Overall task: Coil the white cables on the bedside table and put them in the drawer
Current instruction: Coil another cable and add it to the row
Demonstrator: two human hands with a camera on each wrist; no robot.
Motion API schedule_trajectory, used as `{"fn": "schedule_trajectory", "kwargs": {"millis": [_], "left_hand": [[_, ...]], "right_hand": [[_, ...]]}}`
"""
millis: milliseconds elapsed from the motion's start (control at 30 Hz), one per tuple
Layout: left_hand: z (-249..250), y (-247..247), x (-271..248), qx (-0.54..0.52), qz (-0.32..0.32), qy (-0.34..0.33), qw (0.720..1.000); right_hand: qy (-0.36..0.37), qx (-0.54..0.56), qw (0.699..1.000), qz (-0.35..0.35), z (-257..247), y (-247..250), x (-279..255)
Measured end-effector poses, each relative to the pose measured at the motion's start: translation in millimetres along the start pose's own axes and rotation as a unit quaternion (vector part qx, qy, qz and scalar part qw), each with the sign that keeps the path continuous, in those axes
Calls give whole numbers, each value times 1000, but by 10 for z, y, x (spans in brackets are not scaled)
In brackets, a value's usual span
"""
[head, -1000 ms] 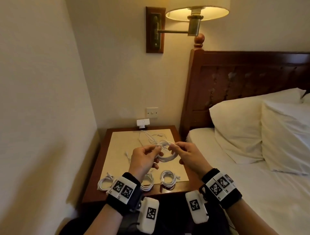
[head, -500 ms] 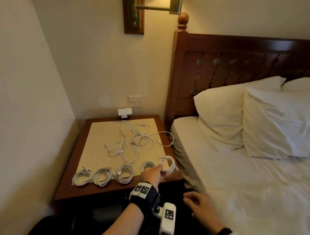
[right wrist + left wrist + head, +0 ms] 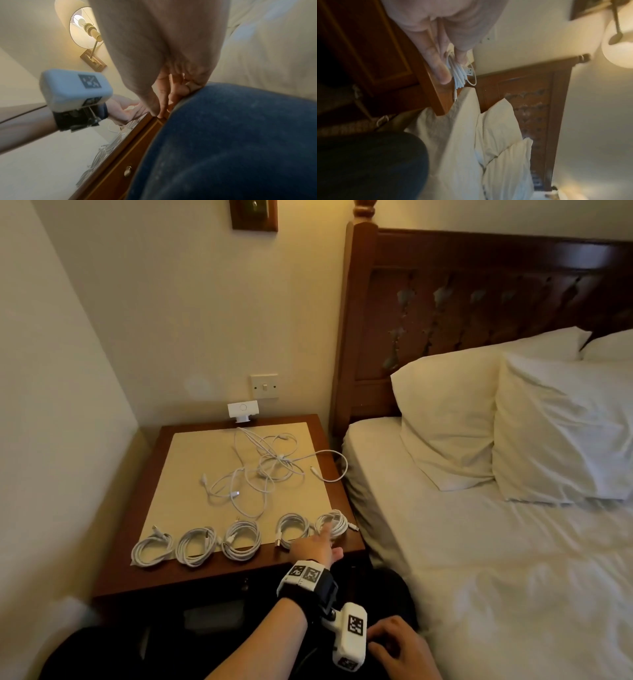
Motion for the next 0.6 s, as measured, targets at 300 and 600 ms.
{"fn": "schedule_trajectory", "kwargs": {"millis": [300, 600], "left_hand": [[275, 201, -102, 136, -7, -93, 986], [1938, 649, -93, 265, 116, -307, 907]], "right_hand": [[8, 1, 1000, 12, -21, 27, 6], [38, -17, 999, 16, -127, 44, -46]]}}
Point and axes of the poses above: each hand's wrist, its own x-axis towards the middle knuckle, its own y-axis out of the back of the hand, z = x × y, the point moved 8 cm from there along x, towards the middle knuckle, and after that the axes turned 7 degrees about -x, right-handed, at the moved point
